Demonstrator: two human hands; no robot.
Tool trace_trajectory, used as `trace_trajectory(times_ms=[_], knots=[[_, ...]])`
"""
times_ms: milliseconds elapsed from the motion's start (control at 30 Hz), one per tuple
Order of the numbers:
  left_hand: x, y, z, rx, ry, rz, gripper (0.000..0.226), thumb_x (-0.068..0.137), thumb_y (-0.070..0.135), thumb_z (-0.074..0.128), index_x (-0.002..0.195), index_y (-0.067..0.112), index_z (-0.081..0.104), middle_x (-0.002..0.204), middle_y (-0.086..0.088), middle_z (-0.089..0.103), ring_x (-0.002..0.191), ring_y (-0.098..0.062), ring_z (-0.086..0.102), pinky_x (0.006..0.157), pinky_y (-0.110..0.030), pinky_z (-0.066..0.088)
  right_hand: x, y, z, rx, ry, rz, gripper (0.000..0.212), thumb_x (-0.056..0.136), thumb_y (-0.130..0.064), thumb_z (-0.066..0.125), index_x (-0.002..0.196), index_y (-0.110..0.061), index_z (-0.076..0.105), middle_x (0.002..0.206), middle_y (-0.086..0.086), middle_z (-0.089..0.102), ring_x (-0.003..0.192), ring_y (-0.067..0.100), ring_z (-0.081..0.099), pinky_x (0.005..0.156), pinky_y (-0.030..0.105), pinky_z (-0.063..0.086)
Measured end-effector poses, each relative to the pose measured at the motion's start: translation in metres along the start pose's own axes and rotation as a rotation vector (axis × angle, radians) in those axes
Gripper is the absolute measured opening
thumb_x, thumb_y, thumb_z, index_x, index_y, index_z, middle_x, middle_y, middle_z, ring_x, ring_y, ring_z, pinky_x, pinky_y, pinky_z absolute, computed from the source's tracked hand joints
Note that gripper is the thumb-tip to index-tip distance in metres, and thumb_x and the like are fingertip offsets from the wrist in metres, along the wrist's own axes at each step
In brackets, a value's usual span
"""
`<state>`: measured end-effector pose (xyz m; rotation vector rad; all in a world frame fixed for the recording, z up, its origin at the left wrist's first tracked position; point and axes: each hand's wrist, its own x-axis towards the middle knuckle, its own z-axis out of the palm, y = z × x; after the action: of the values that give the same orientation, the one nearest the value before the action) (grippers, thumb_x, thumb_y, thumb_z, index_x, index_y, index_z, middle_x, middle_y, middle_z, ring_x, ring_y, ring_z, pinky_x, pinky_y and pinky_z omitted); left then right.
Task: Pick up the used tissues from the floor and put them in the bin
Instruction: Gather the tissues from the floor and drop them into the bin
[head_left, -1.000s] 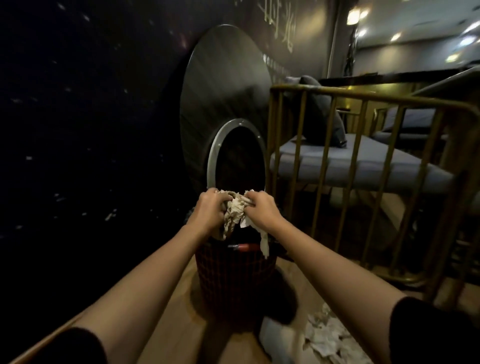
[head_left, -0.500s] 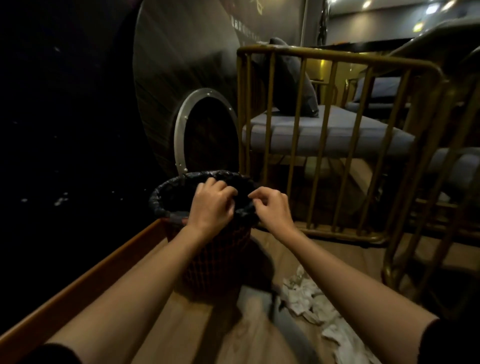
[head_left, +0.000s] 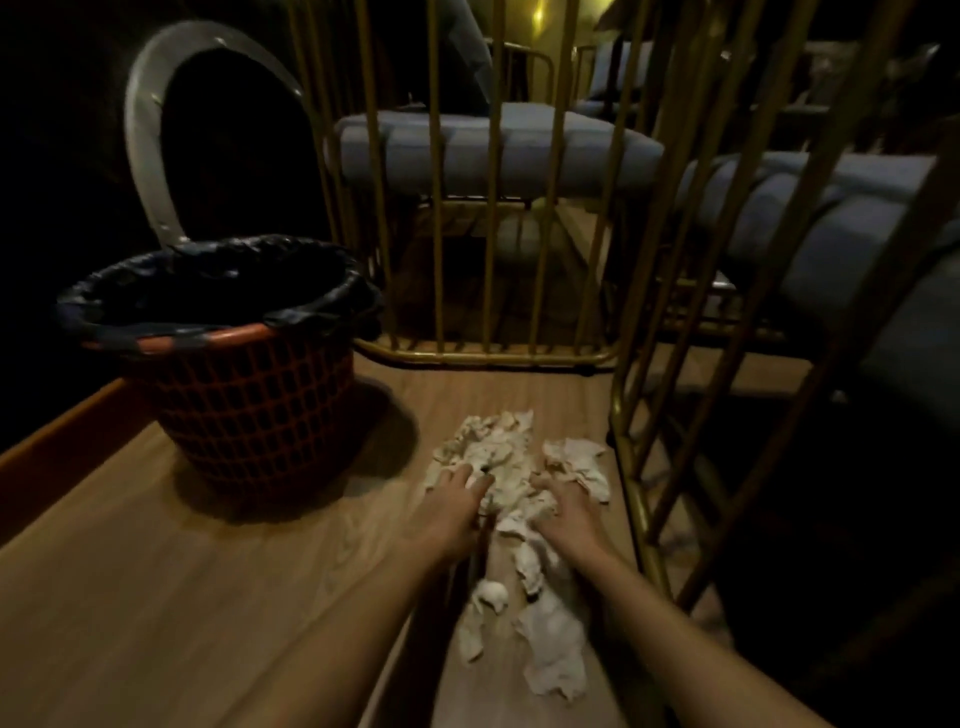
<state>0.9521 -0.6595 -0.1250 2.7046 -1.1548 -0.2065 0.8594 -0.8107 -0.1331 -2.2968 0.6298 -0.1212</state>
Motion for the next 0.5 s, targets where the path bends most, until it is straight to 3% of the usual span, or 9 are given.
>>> trace_trajectory(times_ms=[100,200,300,400,500], knots=[[0.025,0.009,0.015,-0.017,0.005,-0.078,0.073,0.084,0.029,0.059,0.145,0.029,0.019,0.156,-0.016,0.008,0.140,-0.036,0.016,0.109,-0.048,0.033,-0.016,0.029,0.022,-0.133,-0.201,0.001,0.057,0.084,-0.027,0.059,0.137,-0.028,0.038,0.150,0.008,0.029,0.139,0.030,0.022,0.114,0.038,0.026],[0.052,0.013,0.022,-0.132,0.001,-0.145,0.075,0.082,0.033,0.063,0.143,0.038,0.019,0.158,-0.012,-0.005,0.144,-0.036,0.003,0.112,-0.052,0.028,-0.040,0.040,0.048,-0.237,-0.019,-0.152,0.039,0.090,-0.015,0.047,0.128,-0.023,0.050,0.140,0.004,0.042,0.130,0.023,0.034,0.104,0.032,0.035],[0.072,0.019,0.030,-0.177,-0.042,-0.121,0.084,0.075,0.040,0.072,0.141,0.044,0.021,0.157,-0.015,-0.007,0.143,-0.042,-0.003,0.112,-0.058,0.024,-0.054,0.042,0.064,-0.244,0.100,-0.223,0.039,0.087,-0.002,0.044,0.120,-0.017,0.058,0.127,0.005,0.053,0.117,0.021,0.047,0.090,0.029,0.044],[0.080,0.025,0.041,-0.162,-0.095,-0.114,0.074,0.071,0.036,0.075,0.135,0.042,0.037,0.154,-0.019,0.011,0.139,-0.046,0.010,0.109,-0.055,0.028,-0.055,0.044,0.067,-0.230,0.129,-0.257,0.037,0.086,0.002,0.045,0.115,-0.013,0.061,0.118,0.008,0.058,0.112,0.024,0.051,0.085,0.032,0.048],[0.079,0.021,0.049,-0.198,0.011,-0.060,0.031,0.077,0.027,0.070,0.106,0.018,0.066,0.118,-0.017,0.055,0.116,-0.038,0.046,0.088,-0.038,0.043,-0.049,0.047,0.059,-0.193,0.115,-0.299,0.035,0.086,0.005,0.045,0.108,-0.011,0.066,0.111,0.009,0.060,0.107,0.023,0.052,0.083,0.032,0.048]])
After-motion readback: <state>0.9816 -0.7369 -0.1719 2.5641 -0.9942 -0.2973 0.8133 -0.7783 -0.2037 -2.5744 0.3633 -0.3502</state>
